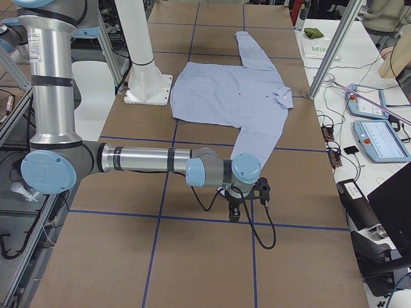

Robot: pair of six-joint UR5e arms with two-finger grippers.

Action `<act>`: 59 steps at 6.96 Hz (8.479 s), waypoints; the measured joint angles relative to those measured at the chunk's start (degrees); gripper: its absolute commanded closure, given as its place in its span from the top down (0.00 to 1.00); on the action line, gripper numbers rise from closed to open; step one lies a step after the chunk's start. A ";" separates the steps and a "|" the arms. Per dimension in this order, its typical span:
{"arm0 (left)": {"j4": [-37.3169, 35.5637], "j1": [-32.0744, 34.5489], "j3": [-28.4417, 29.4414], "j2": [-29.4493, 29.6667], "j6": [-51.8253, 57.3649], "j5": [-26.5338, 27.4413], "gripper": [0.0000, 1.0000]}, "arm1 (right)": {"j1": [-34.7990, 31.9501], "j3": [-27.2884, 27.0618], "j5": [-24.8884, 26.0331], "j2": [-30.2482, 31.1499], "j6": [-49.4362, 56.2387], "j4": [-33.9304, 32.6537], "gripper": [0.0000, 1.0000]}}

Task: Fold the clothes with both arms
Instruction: 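Move the right gripper down to the sleeve cuff nearest it, then grasp the cuff with the right gripper and fold the sleeve across the shirt, then release the sleeve and raise the right gripper while the left gripper grasps the other cuff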

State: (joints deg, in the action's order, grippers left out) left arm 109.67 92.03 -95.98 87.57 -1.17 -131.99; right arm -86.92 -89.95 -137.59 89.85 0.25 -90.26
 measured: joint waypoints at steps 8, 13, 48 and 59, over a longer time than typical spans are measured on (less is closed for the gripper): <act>-0.59 -0.44 -1.76 -3.00 1.87 -0.69 1.00 | 4.46 0.76 0.46 3.51 -7.67 10.57 1.00; 1.30 -0.51 -1.96 -2.93 0.84 -0.73 1.00 | 17.96 9.05 1.92 3.84 -47.24 39.77 0.95; 16.18 -13.60 7.02 3.38 -26.80 0.36 0.99 | 53.29 24.43 43.87 -63.99 -104.76 26.20 1.00; 30.71 -26.72 24.86 9.39 -44.27 2.14 0.34 | 38.13 -4.69 24.28 -28.07 -89.43 24.46 1.00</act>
State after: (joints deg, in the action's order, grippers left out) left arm 140.38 65.31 -71.12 96.95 -45.45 -129.84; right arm -48.79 -94.64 -113.31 61.78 -89.18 -65.80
